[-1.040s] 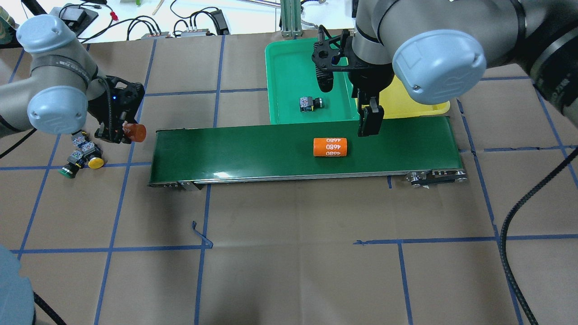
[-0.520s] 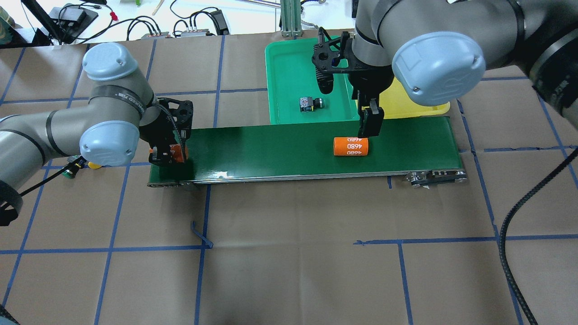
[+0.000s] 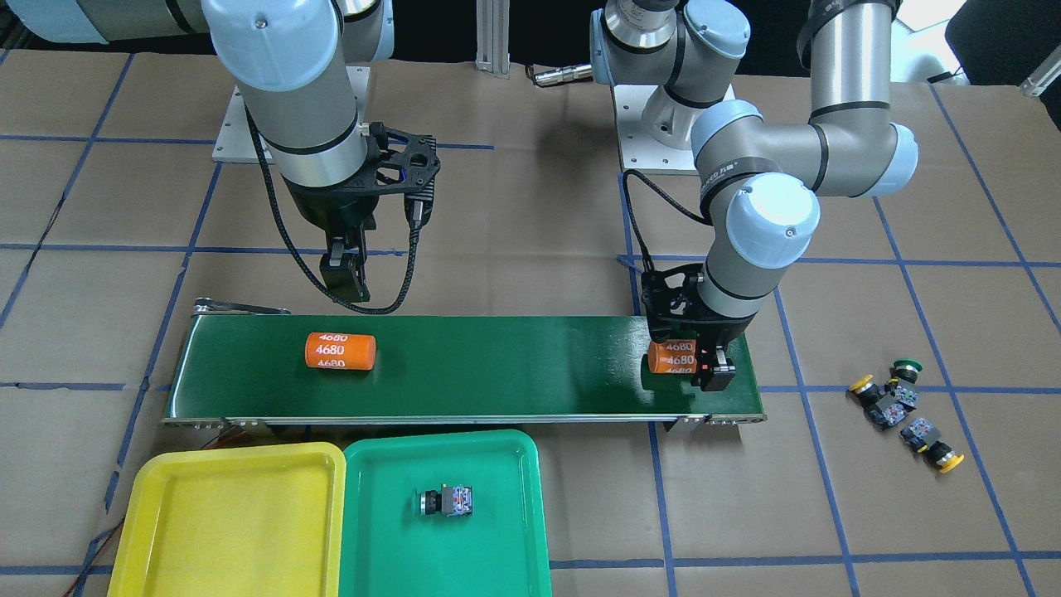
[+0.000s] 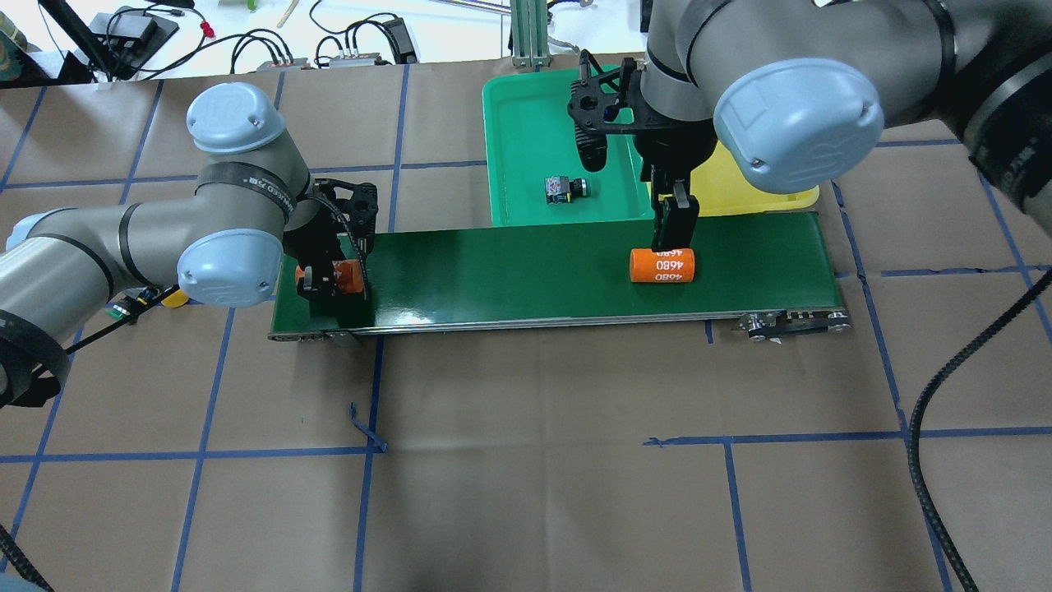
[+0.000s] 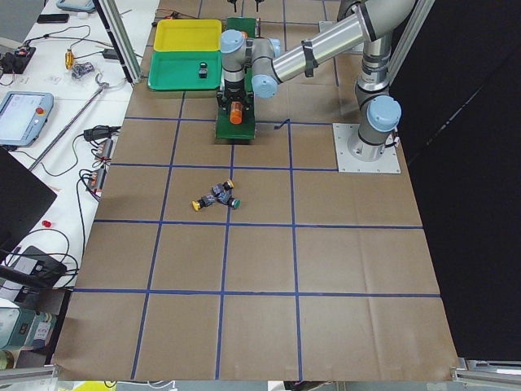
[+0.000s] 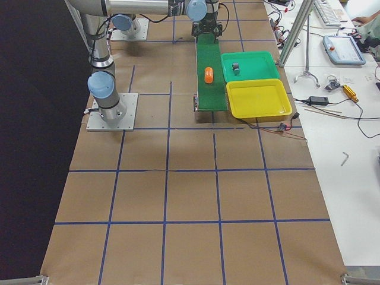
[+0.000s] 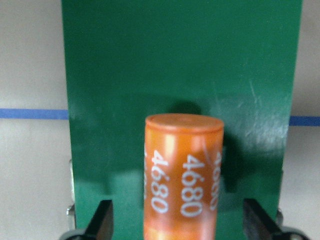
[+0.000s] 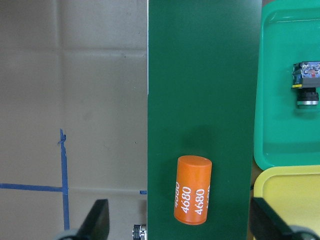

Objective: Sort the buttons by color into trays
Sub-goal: 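Grasp a yellow-cap push button from the pile with the left gripper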

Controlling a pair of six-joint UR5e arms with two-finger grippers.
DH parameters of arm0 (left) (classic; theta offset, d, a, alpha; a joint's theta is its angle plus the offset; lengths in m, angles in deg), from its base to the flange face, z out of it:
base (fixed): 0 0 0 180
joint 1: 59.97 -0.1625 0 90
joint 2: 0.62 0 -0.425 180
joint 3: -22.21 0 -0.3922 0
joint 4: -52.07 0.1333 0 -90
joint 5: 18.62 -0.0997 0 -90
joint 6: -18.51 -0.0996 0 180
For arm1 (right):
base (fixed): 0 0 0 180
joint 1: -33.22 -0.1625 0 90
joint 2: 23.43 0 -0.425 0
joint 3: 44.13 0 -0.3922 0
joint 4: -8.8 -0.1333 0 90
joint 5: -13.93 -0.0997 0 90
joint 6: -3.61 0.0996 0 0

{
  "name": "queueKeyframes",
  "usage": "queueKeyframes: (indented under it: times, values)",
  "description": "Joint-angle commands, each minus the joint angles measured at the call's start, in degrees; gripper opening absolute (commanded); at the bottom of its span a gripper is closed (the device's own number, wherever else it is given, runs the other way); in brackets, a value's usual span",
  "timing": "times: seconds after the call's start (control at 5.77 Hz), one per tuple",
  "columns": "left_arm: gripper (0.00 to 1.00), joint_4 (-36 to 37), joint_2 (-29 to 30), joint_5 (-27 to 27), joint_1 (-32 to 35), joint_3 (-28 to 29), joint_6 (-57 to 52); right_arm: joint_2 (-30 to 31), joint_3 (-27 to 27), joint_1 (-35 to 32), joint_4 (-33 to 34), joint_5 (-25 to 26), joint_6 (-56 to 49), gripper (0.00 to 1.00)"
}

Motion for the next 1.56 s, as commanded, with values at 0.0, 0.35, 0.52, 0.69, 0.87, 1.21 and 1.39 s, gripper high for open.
queueKeyframes:
  times: [0.0, 0.35, 0.52, 0.69, 0.87, 1.21, 1.39]
  values:
    - [0.99, 0.1, -1.1, 0.5, -7.3, 0.5, 0.1, 0.0, 0.0, 0.0, 0.0, -0.1, 0.1, 1.00]
    - [0.99, 0.0, -0.1, 0.5, -16.9, 0.9, -1.6, 0.1, 0.0, -0.1, 0.0, -0.1, 0.1, 1.00]
    - [0.99, -0.5, 0.8, 0.5, -19.5, 2.0, -13.2, 0.1, 0.0, -0.2, 0.0, -0.1, 0.1, 1.00]
    - [0.98, -0.6, 0.8, 0.0, -21.4, 2.0, -31.7, 0.1, -0.1, -0.2, -0.1, -0.1, 0.1, 1.00]
    - [0.98, 0.3, 1.5, 0.0, -22.8, 2.0, -44.3, 0.1, -0.1, -0.1, -0.1, -0.1, 0.1, 1.00]
    - [0.95, 10.9, 7.9, 0.0, -25.6, 2.0, -62.5, 0.1, -0.1, -0.1, -0.1, 0.0, 0.1, 1.00]
    - [0.94, 11.2, 9.5, 0.3, -28.6, 2.1, -64.1, 0.1, -0.1, -0.2, -0.1, -0.1, 0.1, 1.00]
